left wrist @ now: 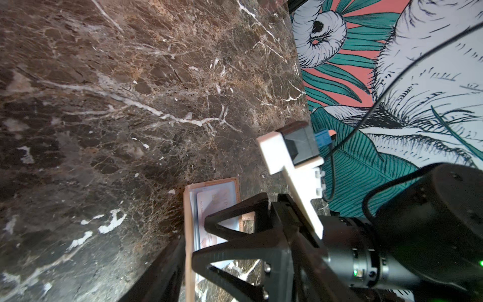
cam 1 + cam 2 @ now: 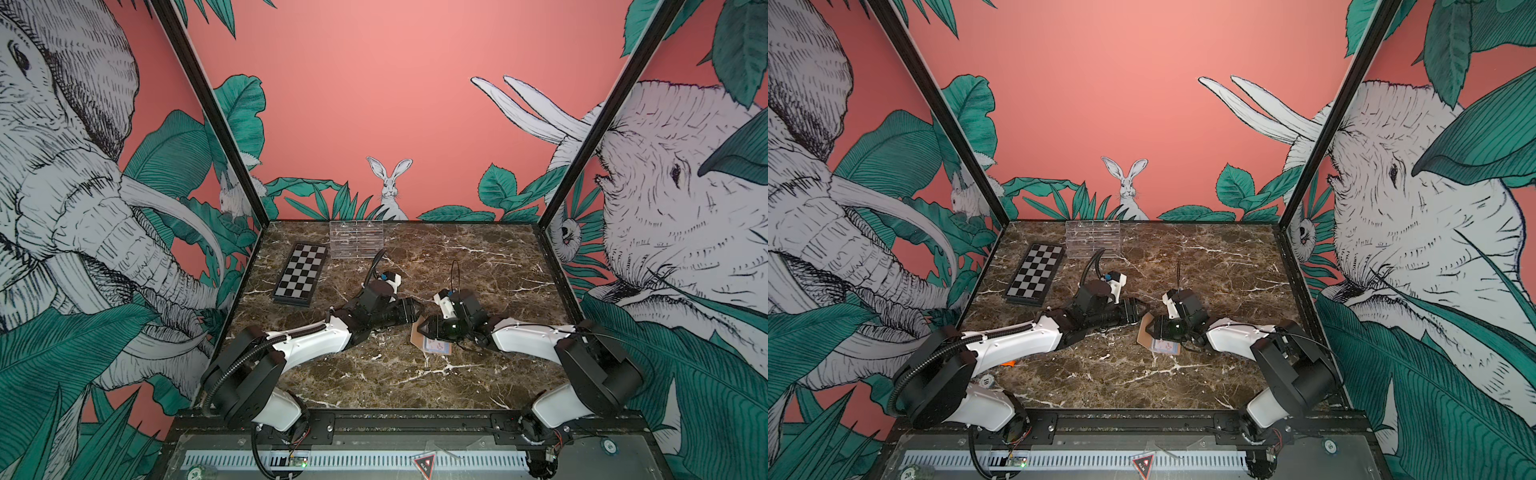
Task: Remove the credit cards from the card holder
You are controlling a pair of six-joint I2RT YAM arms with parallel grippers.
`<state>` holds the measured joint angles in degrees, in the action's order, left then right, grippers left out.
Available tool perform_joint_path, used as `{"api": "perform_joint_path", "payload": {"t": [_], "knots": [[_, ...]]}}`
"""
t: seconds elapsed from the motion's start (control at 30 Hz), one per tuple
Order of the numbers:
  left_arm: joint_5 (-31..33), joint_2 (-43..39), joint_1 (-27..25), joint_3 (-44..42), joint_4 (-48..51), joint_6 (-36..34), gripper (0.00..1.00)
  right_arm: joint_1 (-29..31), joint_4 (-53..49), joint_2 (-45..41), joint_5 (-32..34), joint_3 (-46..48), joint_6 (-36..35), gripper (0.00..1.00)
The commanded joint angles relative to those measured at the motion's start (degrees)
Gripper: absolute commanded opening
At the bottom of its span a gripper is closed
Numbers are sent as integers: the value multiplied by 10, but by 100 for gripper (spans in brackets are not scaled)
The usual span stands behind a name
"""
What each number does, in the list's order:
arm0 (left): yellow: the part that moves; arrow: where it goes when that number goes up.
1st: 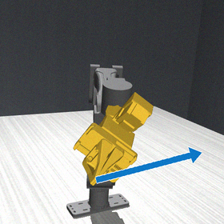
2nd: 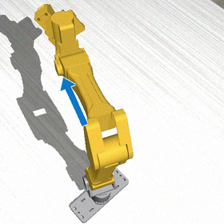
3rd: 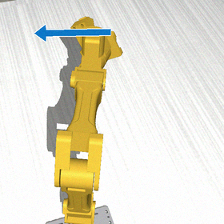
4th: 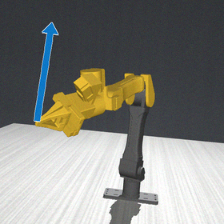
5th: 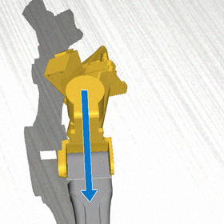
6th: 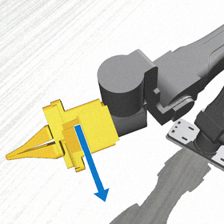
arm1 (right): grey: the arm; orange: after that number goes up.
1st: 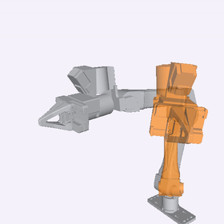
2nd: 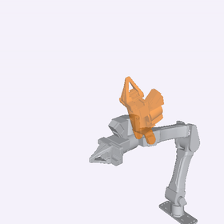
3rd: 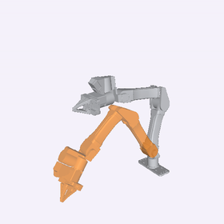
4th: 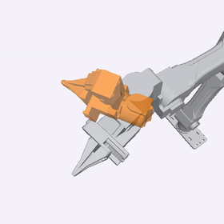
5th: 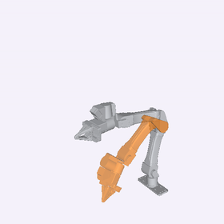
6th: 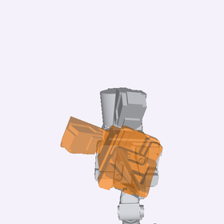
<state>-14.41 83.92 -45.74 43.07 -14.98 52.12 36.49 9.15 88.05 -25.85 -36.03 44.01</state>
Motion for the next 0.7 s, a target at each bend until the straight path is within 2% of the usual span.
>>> {"api": "perform_joint_path", "payload": {"t": [0.0,0.2,0.67], "knots": [[-17,12,6,2,-51,29,62,14,3,17,15,-18,6,51],[-35,53,6,0,-82,55,54,22,-5,56,22,-36,12,44],[-40,157,6,-20,-124,91,33,28,-42,41,36,-36,7,41]]}}
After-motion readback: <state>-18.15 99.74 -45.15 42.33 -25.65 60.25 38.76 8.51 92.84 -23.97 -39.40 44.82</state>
